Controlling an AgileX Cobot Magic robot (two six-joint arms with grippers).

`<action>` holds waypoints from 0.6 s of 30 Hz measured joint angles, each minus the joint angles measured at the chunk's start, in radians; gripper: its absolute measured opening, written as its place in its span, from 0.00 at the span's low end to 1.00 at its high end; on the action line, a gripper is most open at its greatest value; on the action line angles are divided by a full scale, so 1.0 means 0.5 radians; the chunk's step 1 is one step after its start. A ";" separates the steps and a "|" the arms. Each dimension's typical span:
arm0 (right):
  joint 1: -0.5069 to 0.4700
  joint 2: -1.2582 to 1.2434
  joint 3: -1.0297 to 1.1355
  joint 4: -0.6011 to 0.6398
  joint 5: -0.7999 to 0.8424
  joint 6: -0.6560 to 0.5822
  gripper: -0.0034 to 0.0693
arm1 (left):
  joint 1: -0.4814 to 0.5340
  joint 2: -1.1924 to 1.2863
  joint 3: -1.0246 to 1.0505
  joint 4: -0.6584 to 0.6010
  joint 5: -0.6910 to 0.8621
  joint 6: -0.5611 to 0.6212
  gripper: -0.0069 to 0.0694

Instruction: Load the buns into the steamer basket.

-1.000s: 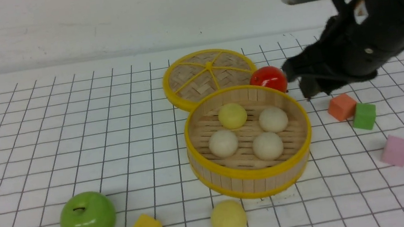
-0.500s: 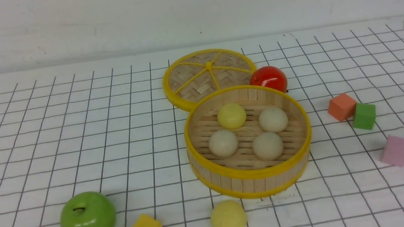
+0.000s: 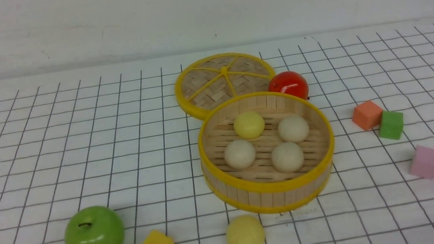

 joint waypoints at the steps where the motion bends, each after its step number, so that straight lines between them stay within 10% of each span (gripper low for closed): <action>1: -0.010 -0.030 0.034 0.000 -0.021 -0.005 0.02 | 0.000 0.000 0.000 0.000 0.000 0.000 0.25; 18: -0.125 -0.577 0.679 0.142 -0.401 -0.030 0.03 | 0.000 -0.003 0.000 0.000 0.036 0.000 0.27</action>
